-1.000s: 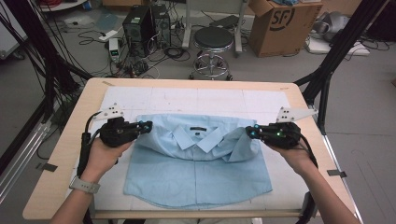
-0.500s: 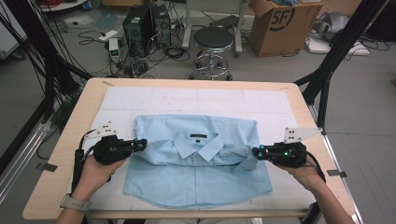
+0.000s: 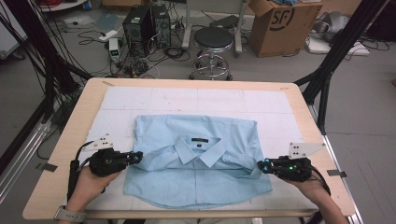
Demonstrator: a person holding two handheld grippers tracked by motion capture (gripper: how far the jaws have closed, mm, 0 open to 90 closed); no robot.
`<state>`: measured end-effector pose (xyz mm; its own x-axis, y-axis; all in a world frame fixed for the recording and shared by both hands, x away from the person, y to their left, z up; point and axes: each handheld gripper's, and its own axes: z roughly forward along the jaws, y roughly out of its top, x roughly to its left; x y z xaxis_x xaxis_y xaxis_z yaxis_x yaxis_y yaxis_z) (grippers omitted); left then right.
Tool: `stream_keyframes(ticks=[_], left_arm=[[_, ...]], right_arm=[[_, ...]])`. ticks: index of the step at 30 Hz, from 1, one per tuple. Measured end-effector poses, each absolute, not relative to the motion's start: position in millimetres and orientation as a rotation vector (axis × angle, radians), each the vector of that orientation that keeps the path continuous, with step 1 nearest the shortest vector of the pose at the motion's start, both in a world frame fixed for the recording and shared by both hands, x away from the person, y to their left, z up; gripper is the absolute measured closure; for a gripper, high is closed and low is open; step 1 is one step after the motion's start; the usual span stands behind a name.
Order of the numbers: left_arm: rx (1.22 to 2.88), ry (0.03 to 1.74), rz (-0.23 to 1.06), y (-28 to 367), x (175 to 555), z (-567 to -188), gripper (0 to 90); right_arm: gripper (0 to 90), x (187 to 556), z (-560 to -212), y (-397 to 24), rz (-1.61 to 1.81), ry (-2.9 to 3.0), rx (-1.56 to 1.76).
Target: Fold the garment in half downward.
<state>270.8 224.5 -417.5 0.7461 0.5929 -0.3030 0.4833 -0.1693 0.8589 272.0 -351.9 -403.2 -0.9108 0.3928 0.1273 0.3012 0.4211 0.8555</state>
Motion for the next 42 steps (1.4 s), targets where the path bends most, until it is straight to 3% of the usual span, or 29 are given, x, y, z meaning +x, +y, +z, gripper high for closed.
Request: stream_keyframes(ticks=[23,25,26,30,31,37,42], left_arm=[[1.805,0.894,0.106,246,251,-440,88.0],[1.793,0.888,0.102,245,252,-440,85.7],[1.782,0.88,0.104,245,253,-440,79.9],[1.7,0.836,0.148,246,254,-436,53.4],[1.684,0.822,0.162,247,255,-433,51.1],[1.65,0.766,0.309,241,260,-424,20.3],[1.662,0.746,0.342,233,267,-423,7.9]], right_arm=[[89.6,256,-426,-384,1.5,2.601,0.67],[89.1,255,-427,-383,1.505,2.598,0.679],[88.1,255,-427,-383,1.516,2.594,0.685],[62.6,255,-420,-382,1.57,2.531,0.74],[57.2,255,-417,-381,1.581,2.503,0.754],[35.1,258,-399,-371,1.655,2.43,0.763],[13.9,268,-392,-355,1.666,2.416,0.802]])
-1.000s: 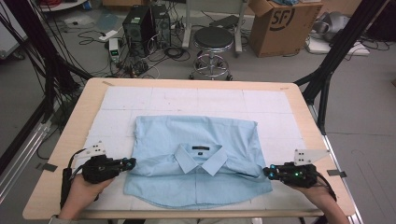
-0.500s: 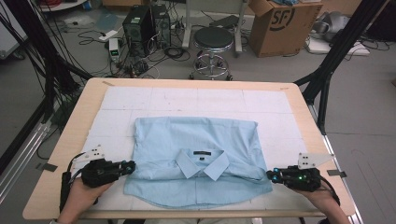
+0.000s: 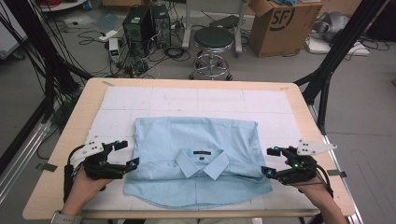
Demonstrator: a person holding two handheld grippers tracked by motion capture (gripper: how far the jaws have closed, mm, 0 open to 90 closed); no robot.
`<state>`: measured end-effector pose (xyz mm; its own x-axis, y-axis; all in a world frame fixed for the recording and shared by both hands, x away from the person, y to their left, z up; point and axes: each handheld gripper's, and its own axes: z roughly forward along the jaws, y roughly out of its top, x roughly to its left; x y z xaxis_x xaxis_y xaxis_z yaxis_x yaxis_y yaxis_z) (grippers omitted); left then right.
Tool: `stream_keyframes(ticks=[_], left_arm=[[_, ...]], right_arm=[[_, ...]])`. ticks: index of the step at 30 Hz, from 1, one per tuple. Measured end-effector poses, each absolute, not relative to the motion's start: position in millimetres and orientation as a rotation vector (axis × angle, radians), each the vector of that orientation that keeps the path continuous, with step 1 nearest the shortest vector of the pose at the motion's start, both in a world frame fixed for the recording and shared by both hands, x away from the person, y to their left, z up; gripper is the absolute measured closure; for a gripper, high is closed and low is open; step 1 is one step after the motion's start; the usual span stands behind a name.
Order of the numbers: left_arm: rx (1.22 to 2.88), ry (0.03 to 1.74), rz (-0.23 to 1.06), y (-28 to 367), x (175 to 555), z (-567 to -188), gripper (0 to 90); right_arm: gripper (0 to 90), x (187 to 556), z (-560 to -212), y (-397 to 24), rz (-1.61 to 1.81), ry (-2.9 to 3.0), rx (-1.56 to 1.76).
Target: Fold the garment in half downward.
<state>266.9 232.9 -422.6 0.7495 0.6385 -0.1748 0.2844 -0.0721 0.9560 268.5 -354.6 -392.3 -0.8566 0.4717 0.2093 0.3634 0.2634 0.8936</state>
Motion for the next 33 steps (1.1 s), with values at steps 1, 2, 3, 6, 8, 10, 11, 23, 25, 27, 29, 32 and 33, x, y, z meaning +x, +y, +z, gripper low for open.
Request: stream_keyframes(ticks=[1,2,3,6,8,10,11,23,25,27,29,32,33], left_arm=[[1.654,0.746,0.361,232,267,-423,6.5],[1.651,0.742,0.384,231,267,-423,6.2],[1.648,0.736,0.411,230,266,-423,5.5],[1.625,0.714,0.47,231,262,-421,1.6],[1.607,0.707,0.462,232,260,-419,1.6],[1.599,0.708,0.477,234,258,-419,1.7],[1.593,0.709,0.485,234,258,-419,1.7],[1.584,0.717,0.535,241,252,-431,1.7],[1.581,0.726,0.53,240,252,-433,1.7],[1.587,0.723,0.524,240,252,-434,1.7],[1.588,0.72,0.518,239,252,-434,1.7],[1.587,0.713,0.516,238,252,-433,1.7],[1.587,0.714,0.512,238,252,-433,1.7]], right_arm=[[10.2,271,-392,-351,1.66,2.427,0.813],[6.9,274,-392,-346,1.648,2.425,0.822],[1.2,276,-391,-342,1.632,2.419,0.832],[0.0,282,-387,-332,1.621,2.399,0.829],[0.1,286,-384,-326,1.627,2.395,0.821],[0.1,291,-381,-321,1.621,2.409,0.807],[0.1,294,-380,-317,1.606,2.413,0.806],[51.5,329,-387,-275,1.345,2.606,0.803],[67.6,334,-391,-269,1.292,2.634,0.814],[79.7,339,-394,-264,1.249,2.666,0.811],[86.2,344,-397,-261,1.238,2.687,0.821],[89.1,353,-401,-257,1.194,2.73,0.854],[89.2,356,-403,-256,1.174,2.745,0.875]])
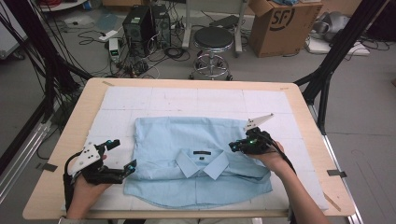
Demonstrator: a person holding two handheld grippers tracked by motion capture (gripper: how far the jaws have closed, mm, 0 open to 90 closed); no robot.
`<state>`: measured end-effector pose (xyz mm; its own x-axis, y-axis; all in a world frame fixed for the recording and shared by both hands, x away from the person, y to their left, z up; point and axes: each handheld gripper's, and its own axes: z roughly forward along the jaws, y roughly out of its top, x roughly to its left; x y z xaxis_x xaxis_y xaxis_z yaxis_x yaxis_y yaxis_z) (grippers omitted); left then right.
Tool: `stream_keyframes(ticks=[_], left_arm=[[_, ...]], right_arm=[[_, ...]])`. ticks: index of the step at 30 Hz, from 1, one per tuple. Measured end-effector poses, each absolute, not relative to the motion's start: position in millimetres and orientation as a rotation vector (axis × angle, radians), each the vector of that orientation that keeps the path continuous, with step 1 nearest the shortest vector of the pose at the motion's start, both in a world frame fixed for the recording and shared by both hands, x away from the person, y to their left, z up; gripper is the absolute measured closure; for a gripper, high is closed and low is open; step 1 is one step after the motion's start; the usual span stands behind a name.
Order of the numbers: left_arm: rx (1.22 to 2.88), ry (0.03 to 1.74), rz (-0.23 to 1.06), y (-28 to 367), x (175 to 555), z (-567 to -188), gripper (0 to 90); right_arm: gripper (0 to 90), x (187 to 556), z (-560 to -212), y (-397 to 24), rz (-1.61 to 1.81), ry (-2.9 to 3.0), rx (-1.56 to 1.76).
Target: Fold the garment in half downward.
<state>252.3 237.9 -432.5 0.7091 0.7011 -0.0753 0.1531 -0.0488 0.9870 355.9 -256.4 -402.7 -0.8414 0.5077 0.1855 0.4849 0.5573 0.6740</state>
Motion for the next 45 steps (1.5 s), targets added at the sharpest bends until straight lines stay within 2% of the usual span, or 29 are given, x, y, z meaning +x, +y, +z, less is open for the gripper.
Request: stream_keyframes(ticks=[6,15,22,28,35,45], left_arm=[[1.59,0.719,0.5,238,253,-433,1.7],[1.598,0.712,0.487,238,252,-433,1.7],[1.608,0.706,0.479,236,252,-433,1.7],[1.608,0.716,0.481,239,253,-434,1.7],[1.602,0.719,0.485,242,250,-433,1.7],[1.599,0.727,0.488,244,249,-432,1.7]], right_arm=[[89.2,363,-415,-245,1.118,2.888,0.848],[89.1,358,-411,-233,1.229,3.016,0.693],[89.2,366,-423,-221,0.961,2.947,0.747],[89.2,367,-422,-202,1.105,3.011,0.639],[89.1,344,-415,-187,1.121,3.05,0.445],[89.2,312,-397,-185,1.167,2.94,0.444]])
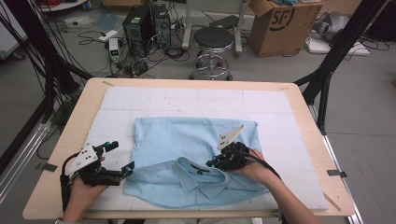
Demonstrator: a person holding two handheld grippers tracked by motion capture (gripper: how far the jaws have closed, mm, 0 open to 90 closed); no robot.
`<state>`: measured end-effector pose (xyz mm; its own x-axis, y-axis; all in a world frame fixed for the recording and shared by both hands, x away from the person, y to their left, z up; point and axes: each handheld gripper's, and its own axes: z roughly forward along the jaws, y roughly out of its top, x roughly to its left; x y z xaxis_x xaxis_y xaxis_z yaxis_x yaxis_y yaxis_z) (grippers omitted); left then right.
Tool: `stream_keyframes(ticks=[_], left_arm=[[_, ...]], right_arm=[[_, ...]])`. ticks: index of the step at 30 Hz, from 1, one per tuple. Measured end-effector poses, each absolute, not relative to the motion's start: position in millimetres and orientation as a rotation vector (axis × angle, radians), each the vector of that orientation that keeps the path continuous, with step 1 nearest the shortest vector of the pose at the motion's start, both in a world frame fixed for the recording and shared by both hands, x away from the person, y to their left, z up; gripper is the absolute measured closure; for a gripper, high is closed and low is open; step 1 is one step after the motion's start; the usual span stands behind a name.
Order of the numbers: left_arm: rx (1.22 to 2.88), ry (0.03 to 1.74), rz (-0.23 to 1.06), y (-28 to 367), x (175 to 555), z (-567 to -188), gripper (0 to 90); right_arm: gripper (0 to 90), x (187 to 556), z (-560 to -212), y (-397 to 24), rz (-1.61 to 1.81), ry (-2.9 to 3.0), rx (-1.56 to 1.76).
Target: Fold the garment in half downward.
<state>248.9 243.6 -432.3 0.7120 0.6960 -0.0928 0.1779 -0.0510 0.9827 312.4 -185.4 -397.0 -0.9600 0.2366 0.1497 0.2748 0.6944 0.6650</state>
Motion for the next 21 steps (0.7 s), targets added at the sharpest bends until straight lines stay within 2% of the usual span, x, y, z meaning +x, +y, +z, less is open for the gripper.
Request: stream_keyframes(ticks=[11,21], left_arm=[[1.605,0.723,0.478,241,250,-432,1.7],[1.604,0.722,0.481,240,249,-432,1.7]], right_arm=[[89.2,273,-404,-200,-1.298,-2.798,-0.652],[89.2,234,-414,-191,-1.286,-2.997,-0.539]])
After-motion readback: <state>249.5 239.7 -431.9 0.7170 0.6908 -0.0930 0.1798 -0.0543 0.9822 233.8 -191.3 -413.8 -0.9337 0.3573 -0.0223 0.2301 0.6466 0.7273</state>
